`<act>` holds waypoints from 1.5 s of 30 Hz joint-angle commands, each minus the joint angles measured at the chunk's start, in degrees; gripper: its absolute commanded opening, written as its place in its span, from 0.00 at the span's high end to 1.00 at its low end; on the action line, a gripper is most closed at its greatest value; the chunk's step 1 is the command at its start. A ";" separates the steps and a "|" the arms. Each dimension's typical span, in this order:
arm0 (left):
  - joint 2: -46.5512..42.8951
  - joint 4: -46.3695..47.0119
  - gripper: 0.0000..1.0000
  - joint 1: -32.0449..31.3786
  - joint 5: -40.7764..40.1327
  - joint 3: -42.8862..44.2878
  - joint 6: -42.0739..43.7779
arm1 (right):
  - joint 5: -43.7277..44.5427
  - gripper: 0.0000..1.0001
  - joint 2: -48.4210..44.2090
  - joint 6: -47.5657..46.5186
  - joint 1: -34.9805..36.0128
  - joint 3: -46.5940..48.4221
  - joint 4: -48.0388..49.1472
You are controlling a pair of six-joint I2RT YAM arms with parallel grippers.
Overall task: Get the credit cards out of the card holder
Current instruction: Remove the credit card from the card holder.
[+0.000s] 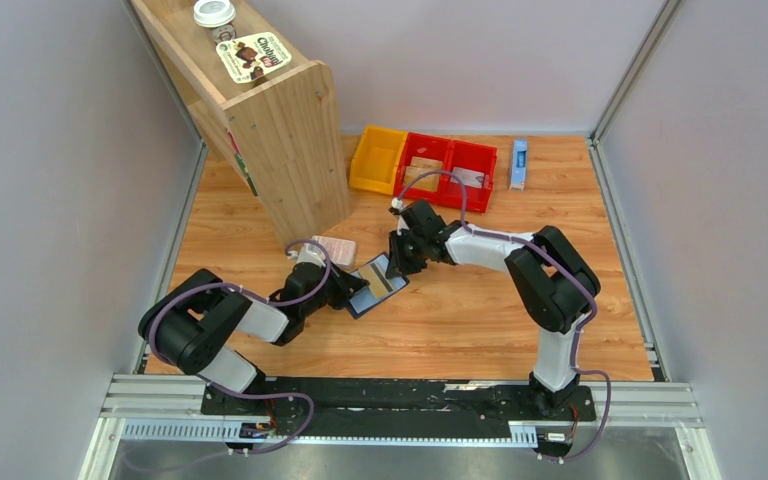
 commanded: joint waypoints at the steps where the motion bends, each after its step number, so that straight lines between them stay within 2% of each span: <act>1: -2.46 2.83 1.00 -0.24 0.49 -0.01 0.82 | 2.45 0.84 4.54 1.00 -0.68 -1.84 -3.09; 10: -5.54 -4.64 1.00 -0.24 -0.74 -1.15 1.79 | 4.21 0.84 4.81 2.67 -2.35 -1.58 -2.92; 21: -6.60 -7.64 1.00 -0.15 -1.62 -1.50 1.35 | 6.58 0.81 -2.04 -0.49 -1.91 2.02 -4.50; 30: -6.60 -8.08 1.00 -0.15 -1.71 -1.41 1.26 | 1.75 0.70 -6.36 -2.34 0.72 2.47 1.29; 36: -6.95 -8.52 1.00 -0.15 -1.88 -1.41 1.35 | -4.13 0.72 -2.59 -2.60 1.52 3.25 3.15; 39: -6.95 -8.52 1.00 -0.15 -2.06 -1.32 1.35 | -3.53 0.74 -0.74 -1.99 1.52 2.47 3.94; 43: -7.13 -8.52 0.94 -0.15 -2.32 -1.32 1.44 | -2.47 0.75 1.11 -2.60 1.52 1.24 3.15; 45: -7.04 -8.61 0.85 -0.15 -2.49 -1.41 1.61 | -2.47 0.76 1.90 -2.34 1.43 0.45 3.06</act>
